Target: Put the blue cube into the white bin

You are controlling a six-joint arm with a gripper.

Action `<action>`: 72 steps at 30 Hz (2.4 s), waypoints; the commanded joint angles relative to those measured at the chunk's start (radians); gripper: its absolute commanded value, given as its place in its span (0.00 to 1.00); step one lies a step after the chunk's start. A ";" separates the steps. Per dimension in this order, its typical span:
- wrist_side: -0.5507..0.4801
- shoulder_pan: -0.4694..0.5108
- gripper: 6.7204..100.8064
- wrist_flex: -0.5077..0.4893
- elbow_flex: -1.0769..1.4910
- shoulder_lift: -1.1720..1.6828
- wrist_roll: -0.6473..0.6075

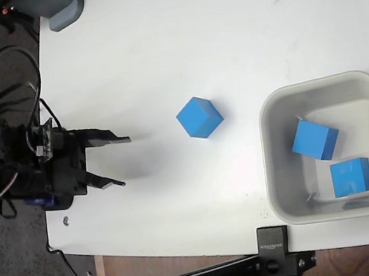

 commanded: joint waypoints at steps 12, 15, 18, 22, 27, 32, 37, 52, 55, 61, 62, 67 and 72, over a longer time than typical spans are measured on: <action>0.017 0.006 0.99 -0.025 -0.025 0.023 0.018; 0.017 0.006 0.99 -0.025 -0.025 0.023 0.018; 0.021 0.006 0.99 -0.025 -0.025 0.023 0.018; 0.032 0.002 0.99 -0.025 -0.025 0.023 0.023; 0.034 -0.005 0.99 -0.026 -0.025 0.023 0.017; 0.028 0.008 0.94 -0.025 -0.029 0.023 0.018; -0.008 0.043 0.87 0.018 -0.137 0.017 -0.023; -0.420 0.299 0.99 -0.005 -0.555 -0.485 -0.164; -0.483 0.290 0.99 -0.009 -0.646 -0.637 -0.232; -0.529 0.279 0.99 0.046 -0.799 -0.867 -0.376; -0.545 0.281 0.99 0.041 -0.801 -0.879 -0.388; -0.626 0.290 0.99 0.063 -0.830 -0.953 -0.451; -0.630 0.270 0.99 0.106 -0.876 -1.049 -0.503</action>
